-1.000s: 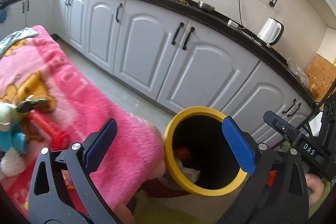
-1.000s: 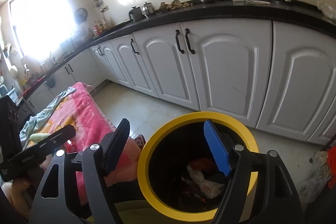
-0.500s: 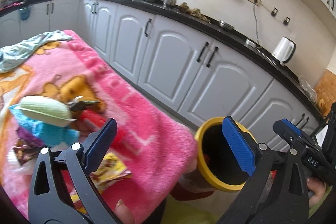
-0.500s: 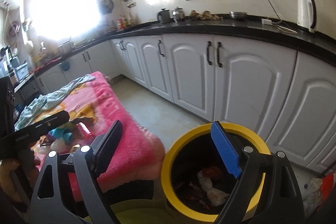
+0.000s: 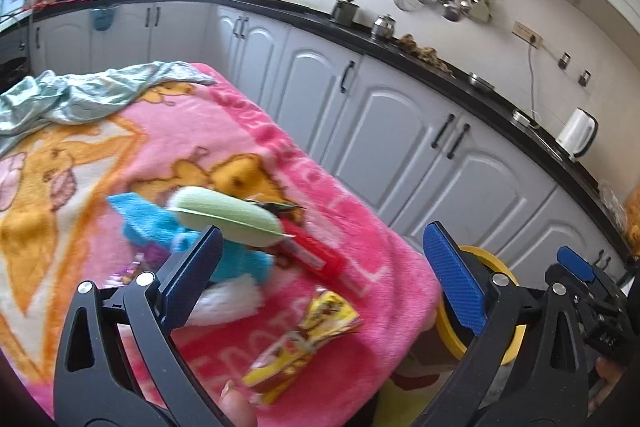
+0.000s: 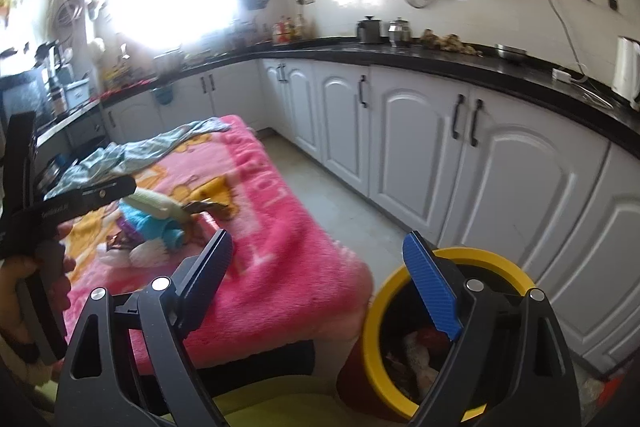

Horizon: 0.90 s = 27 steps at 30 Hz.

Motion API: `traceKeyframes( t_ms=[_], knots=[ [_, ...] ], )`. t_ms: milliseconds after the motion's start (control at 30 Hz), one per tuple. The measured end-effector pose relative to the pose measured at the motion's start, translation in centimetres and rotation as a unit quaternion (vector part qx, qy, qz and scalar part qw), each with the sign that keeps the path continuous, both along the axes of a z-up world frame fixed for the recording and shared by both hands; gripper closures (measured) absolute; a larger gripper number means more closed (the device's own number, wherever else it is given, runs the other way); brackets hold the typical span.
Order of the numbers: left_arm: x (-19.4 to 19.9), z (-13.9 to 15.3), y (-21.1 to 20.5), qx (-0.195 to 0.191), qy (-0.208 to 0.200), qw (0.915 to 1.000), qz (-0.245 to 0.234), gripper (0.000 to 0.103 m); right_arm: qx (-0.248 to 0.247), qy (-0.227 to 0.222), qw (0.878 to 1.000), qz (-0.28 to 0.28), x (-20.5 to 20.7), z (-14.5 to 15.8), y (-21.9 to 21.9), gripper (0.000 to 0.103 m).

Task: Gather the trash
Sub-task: 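Move both open tools back over the remaining trash on the blanket, then grasp the purple wrapper with the left tool while the right tool grasps the green sponge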

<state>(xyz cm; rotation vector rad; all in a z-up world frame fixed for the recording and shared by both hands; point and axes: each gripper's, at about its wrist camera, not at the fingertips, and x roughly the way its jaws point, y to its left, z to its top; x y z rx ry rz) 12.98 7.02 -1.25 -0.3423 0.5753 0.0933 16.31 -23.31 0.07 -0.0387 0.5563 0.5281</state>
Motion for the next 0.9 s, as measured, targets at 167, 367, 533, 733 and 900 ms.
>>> traceKeyframes(
  t_ms=[167, 367, 533, 733, 900],
  knots=[
    [-0.9, 0.1, 2.2, -0.002, -0.001, 0.9997, 0.023, 0.011, -0.008, -0.001, 0.999, 0.040, -0.9, 0.1, 3.1, 0.018],
    [-2.1, 0.0, 4.6, -0.004, 0.000, 0.9988, 0.049, 0.011, -0.007, 0.001, 0.997, 0.082, -1.6, 0.5, 6.4, 0.018],
    [-3.1, -0.5, 6.8, -0.009, 0.005, 0.9973, 0.073, 0.011, -0.011, -0.003, 0.993, 0.115, -2.1, 0.7, 9.3, 0.018],
    [-4.0, -1.2, 9.9, -0.025, 0.012, 0.9947, 0.099, 0.011, -0.018, -0.011, 0.988, 0.152, -2.2, 1.0, 12.5, 0.018],
    [-4.4, -2.4, 12.9, -0.046, 0.032, 0.9917, 0.116, 0.011, -0.035, -0.010, 0.985, 0.171, -1.4, 0.6, 15.3, 0.017]
  ],
)
